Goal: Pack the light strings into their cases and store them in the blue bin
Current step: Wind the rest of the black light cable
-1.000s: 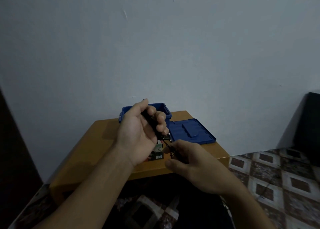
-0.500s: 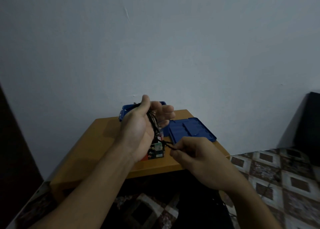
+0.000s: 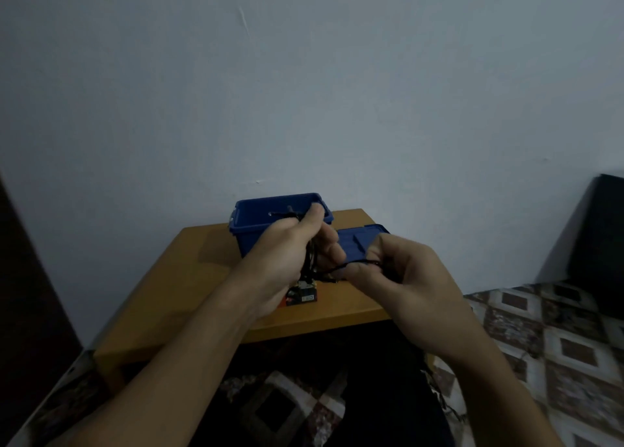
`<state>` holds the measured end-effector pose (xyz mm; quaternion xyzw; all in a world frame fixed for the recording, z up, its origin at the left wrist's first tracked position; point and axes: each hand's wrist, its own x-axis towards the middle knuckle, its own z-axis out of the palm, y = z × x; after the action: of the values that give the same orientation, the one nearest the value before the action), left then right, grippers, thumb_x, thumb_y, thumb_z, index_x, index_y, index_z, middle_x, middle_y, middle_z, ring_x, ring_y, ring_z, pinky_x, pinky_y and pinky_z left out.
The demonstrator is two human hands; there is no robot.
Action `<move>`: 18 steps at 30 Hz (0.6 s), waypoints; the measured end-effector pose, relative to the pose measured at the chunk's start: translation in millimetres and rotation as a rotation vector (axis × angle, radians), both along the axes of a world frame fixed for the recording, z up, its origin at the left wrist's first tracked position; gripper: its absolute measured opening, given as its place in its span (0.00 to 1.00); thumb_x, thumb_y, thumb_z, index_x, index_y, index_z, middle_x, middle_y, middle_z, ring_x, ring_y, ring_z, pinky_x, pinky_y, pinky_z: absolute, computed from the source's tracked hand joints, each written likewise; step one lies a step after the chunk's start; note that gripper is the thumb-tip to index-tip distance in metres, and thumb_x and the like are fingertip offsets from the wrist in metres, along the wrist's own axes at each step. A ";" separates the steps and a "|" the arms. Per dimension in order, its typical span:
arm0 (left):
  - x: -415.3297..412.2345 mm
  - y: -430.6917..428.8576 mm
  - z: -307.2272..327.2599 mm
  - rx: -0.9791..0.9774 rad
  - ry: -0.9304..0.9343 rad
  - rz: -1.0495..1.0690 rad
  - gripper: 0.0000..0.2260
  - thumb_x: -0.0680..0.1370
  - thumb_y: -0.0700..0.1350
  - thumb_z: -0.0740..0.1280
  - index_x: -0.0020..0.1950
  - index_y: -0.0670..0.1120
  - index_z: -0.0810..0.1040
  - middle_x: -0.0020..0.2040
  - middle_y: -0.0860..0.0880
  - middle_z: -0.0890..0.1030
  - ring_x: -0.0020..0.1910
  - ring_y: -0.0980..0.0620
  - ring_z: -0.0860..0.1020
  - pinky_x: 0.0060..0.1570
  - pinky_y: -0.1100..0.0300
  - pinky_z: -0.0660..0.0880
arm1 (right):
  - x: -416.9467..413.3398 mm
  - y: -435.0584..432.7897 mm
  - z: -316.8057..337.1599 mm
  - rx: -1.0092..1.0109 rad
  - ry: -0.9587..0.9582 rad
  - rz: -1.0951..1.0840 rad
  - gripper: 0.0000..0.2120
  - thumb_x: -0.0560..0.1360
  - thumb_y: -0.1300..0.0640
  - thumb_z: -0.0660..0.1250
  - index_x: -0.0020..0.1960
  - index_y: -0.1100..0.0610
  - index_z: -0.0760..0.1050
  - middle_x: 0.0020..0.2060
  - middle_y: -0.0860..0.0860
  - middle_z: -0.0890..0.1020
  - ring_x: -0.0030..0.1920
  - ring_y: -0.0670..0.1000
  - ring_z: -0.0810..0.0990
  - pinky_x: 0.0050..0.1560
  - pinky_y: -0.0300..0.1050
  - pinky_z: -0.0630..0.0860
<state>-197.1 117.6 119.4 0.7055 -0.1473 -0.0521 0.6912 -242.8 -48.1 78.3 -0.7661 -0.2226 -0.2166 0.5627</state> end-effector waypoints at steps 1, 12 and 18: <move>-0.9 0.1 0.6 0.052 0.007 -0.018 0.21 0.84 0.54 0.57 0.45 0.38 0.78 0.39 0.40 0.82 0.40 0.43 0.82 0.49 0.47 0.80 | -0.7 -0.1 1.1 0.031 -0.019 0.009 0.14 0.77 0.55 0.71 0.37 0.57 0.71 0.26 0.44 0.71 0.26 0.43 0.66 0.30 0.36 0.65; -1.9 7.4 1.2 0.369 0.082 -0.332 0.35 0.79 0.70 0.49 0.40 0.41 0.79 0.27 0.46 0.69 0.24 0.50 0.66 0.26 0.60 0.65 | 3.4 -1.3 0.1 0.088 -0.125 -0.049 0.05 0.80 0.62 0.68 0.46 0.55 0.81 0.37 0.51 0.82 0.36 0.51 0.78 0.38 0.42 0.74; 3.7 12.0 0.0 0.302 0.106 -0.438 0.38 0.77 0.74 0.48 0.39 0.39 0.74 0.30 0.40 0.59 0.23 0.51 0.56 0.23 0.60 0.57 | 6.5 -1.5 -3.0 0.080 -0.185 -0.104 0.05 0.79 0.61 0.69 0.48 0.53 0.82 0.37 0.53 0.82 0.38 0.54 0.80 0.38 0.47 0.76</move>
<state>-193.5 129.6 119.4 0.7482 -0.2507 -0.2585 0.5573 -236.4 -49.6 75.3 -0.7304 -0.2248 -0.3239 0.5577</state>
